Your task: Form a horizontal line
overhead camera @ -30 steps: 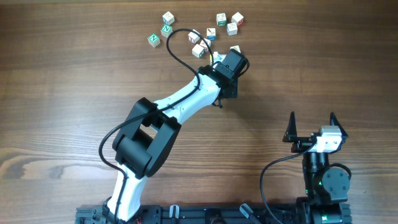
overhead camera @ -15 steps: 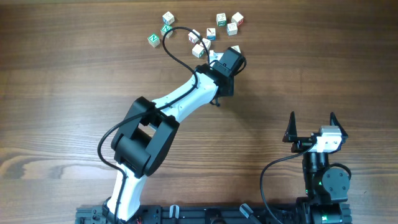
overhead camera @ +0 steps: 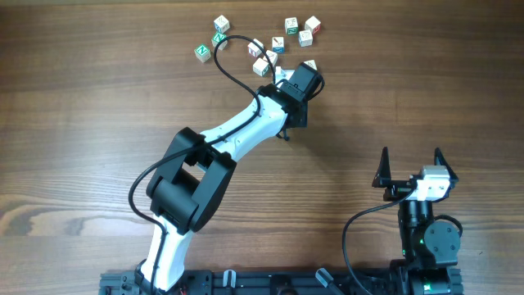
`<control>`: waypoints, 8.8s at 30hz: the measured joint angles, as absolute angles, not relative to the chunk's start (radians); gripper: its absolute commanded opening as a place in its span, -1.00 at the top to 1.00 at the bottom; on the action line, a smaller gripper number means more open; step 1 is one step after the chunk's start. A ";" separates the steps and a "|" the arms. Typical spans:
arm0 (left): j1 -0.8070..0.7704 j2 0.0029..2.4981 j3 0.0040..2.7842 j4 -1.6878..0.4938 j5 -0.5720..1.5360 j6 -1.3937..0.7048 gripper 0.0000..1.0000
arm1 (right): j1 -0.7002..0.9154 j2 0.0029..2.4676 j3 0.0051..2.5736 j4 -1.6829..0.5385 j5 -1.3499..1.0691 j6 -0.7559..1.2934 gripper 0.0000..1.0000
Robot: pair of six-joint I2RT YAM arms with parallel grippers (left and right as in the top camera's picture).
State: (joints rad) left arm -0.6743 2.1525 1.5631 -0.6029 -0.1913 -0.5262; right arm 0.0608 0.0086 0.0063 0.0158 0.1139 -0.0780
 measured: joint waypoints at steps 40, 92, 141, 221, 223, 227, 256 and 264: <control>-0.639 2.152 1.563 -0.606 -0.199 -0.526 0.92 | 0.061 0.009 0.006 0.016 0.114 -0.078 -0.99; -0.594 2.113 1.709 -0.664 -0.191 -0.483 0.11 | 0.061 0.008 0.006 0.016 0.114 -0.078 -0.99; -0.121 1.604 1.721 -1.228 -0.208 -0.477 -1.00 | 0.061 0.089 0.014 0.059 0.007 1.033 -0.99; -0.039 1.604 1.721 -1.277 -0.151 -0.477 -1.00 | 0.309 2.127 1.521 -0.257 0.058 0.335 -0.57; -0.039 1.604 1.721 -1.276 -0.151 -0.477 -1.00 | 0.309 2.145 1.521 -0.237 0.062 0.339 -0.57; -0.039 1.604 1.721 -1.277 -0.151 -0.477 -1.00 | 0.309 2.167 1.521 -0.210 0.066 0.339 -0.57; -0.039 1.604 1.721 -1.277 -0.151 -0.477 -1.00 | 0.309 2.244 1.570 -0.189 0.091 0.345 0.19; -0.039 1.604 1.721 -1.277 -0.151 -0.477 -1.00 | 0.309 2.244 1.570 -0.193 0.091 0.342 0.17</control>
State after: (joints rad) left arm -0.0387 1.6043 1.7206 -1.2766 -0.1513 -0.4774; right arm 0.3088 2.2444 1.5700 -0.1928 0.0914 0.3424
